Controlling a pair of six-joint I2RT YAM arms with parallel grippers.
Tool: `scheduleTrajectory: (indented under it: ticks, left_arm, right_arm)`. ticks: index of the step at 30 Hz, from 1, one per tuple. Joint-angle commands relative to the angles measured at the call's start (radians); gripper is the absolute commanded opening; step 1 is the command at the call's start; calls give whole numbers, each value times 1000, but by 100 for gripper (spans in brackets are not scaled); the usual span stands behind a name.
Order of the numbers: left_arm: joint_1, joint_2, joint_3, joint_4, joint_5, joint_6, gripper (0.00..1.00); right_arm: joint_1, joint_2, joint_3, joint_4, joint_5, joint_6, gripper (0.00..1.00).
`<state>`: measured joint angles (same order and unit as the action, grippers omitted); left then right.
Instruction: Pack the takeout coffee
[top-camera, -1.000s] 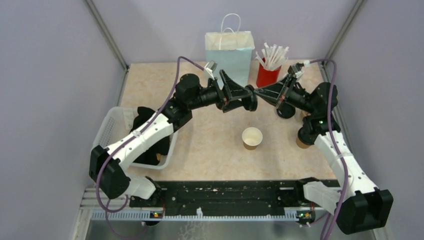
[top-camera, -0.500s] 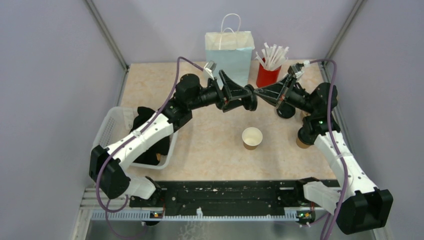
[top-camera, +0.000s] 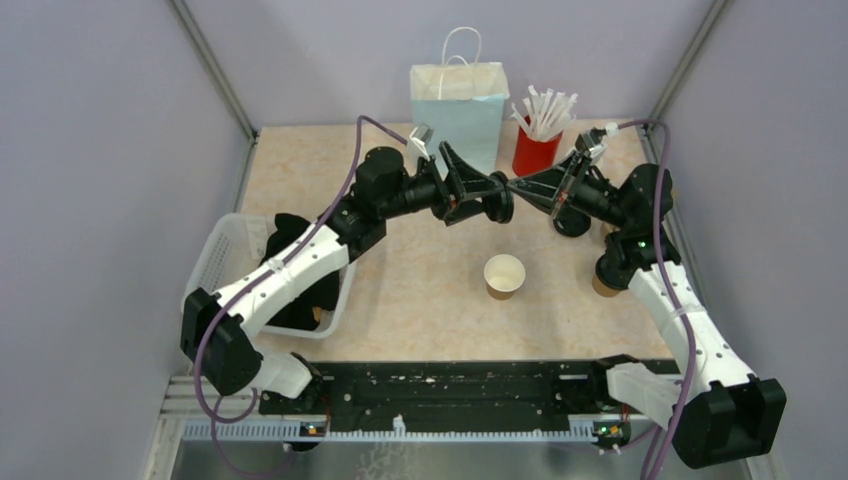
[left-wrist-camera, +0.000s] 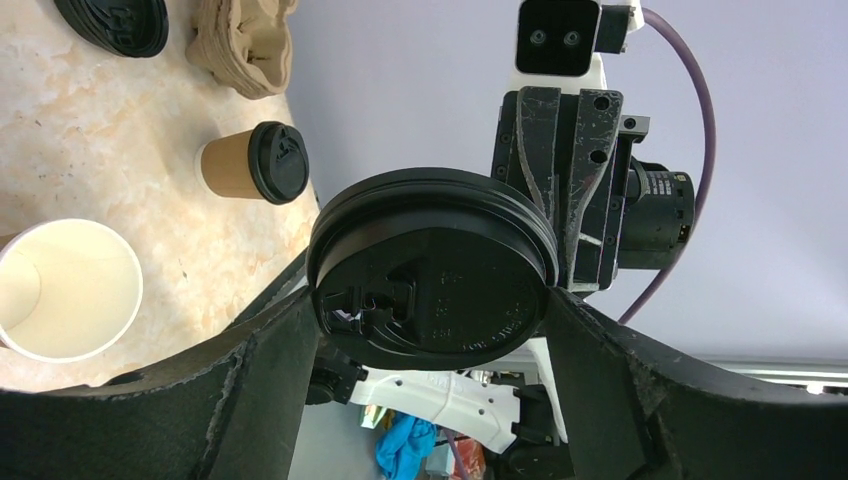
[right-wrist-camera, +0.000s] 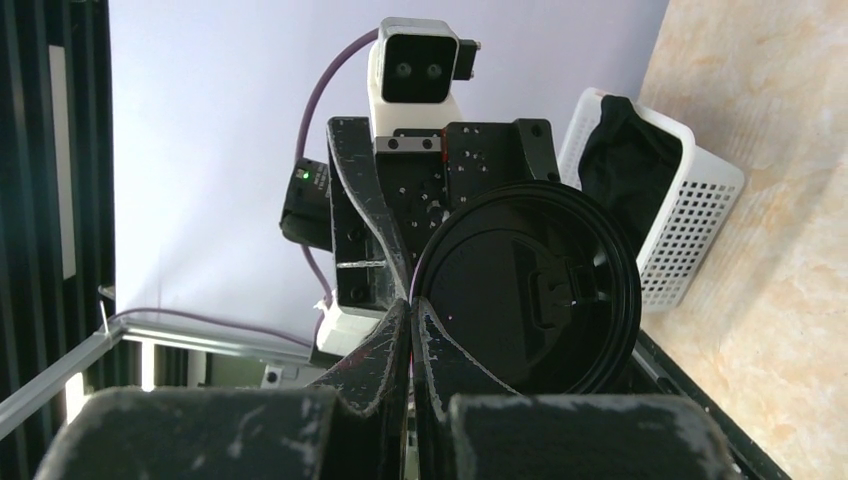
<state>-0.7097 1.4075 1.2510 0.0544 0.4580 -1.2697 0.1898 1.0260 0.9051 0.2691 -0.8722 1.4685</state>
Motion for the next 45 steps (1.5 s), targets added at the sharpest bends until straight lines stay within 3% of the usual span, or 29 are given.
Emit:
scheduleTrajectory:
  ticks: [1, 7, 15, 20, 23, 25, 29, 31, 33, 45]
  left_arm:
    - [-8, 5, 57, 29, -13, 3, 85]
    - [-9, 11, 67, -2, -17, 13, 79]
    - [-10, 10, 88, -46, -24, 46, 77]
    - [-9, -7, 87, -98, -32, 84, 78]
    - [-10, -17, 88, -138, -34, 118, 79]
    - [-10, -19, 92, -177, -42, 161, 79]
    - [-28, 12, 163, -366, -92, 305, 81]
    - [-56, 63, 246, -501, -162, 406, 82]
    - [-87, 124, 326, -606, -218, 488, 83]
    - [-273, 587, 850, -1062, -503, 770, 82]
  right_arm:
    - [16, 5, 58, -27, 0, -39, 0]
    - [20, 5, 61, -35, 8, -47, 0]
    - [23, 0, 78, -78, 20, -85, 0]
    - [22, -16, 91, -168, 42, -141, 22]
    - [6, -23, 174, -377, 76, -281, 36]
    - [-35, -20, 274, -615, 117, -450, 47]
    - [-157, 14, 550, -1150, 349, -880, 57]
    - [-160, 30, 658, -1317, 484, -1036, 57]
    - [-145, 14, 693, -1393, 583, -1104, 57]
    - [-139, -100, 705, -1463, 717, -1068, 57]
